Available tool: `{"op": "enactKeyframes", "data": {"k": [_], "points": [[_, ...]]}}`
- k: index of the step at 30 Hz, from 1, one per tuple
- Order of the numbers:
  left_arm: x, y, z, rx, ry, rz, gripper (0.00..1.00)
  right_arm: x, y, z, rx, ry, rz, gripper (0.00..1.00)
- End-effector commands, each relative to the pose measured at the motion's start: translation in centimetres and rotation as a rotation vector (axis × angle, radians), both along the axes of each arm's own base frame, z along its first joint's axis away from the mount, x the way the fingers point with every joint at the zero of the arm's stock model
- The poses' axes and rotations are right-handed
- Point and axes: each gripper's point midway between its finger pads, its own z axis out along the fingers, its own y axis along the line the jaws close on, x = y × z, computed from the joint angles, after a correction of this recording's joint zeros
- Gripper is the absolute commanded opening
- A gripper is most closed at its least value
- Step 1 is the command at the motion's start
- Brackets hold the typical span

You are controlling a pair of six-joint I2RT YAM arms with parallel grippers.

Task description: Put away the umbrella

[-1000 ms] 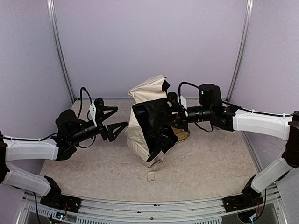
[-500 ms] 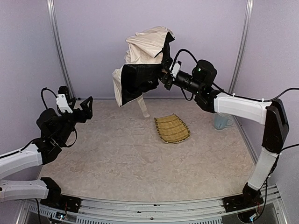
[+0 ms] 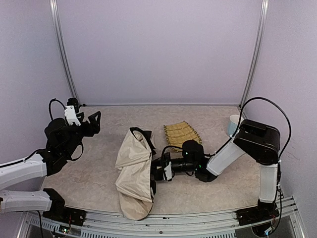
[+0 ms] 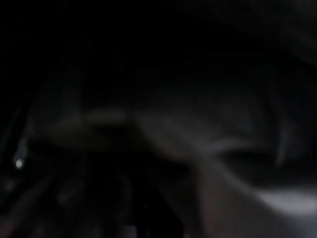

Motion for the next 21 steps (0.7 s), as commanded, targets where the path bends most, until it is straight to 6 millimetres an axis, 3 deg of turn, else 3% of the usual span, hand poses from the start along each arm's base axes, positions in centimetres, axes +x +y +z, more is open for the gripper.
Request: {"op": "enactKeyframes", "data": {"k": [1,5,7,8,10,11,12,14,16,21], "points": [[-0.7,-3.5,-2.3,0.038,0.063,-0.168,0.83,-1.1,-0.8,0.9,0.11,-0.089,-0.051,0.0],[-2.7,-8.7,-3.5,0.13,0.078,-0.38,0.81,-2.3,-1.4,-2.0,0.052,-0.058,-0.07,0.0],[-4.5,-11.8,-4.0,0.16,0.083,-0.523,0.83,-2.2,-1.6,-2.2,0.054,-0.061,-0.094,0.0],[-5.3,-12.9,-4.3,0.17,0.089,-0.584,0.85,-1.8,-1.7,-2.0,0.064,-0.064,-0.127,0.05],[-6.6,-14.4,-4.7,0.175,0.093,-0.678,0.86,-1.4,-2.3,-1.4,0.084,-0.078,-0.166,0.34],[-7.0,-14.8,-4.8,0.169,0.095,-0.704,0.87,-1.4,-2.6,-1.2,0.087,-0.082,-0.18,0.58],[-7.1,-14.9,-4.9,0.158,0.095,-0.716,0.87,-1.3,-2.9,-1.1,0.083,-0.08,-0.194,0.74],[-7.4,-15.1,-5.0,0.147,0.092,-0.732,0.87,-1.3,-3.6,-0.6,0.078,-0.069,-0.222,0.93],[-7.4,-15.2,-5.1,0.153,0.093,-0.738,0.87,-1.5,-4.5,0.0,0.082,-0.055,-0.242,1.0],[-7.1,-14.9,-5.2,0.171,0.088,-0.714,0.87,-2.1,-6.8,0.8,0.039,0.075,-0.297,1.0]]}}
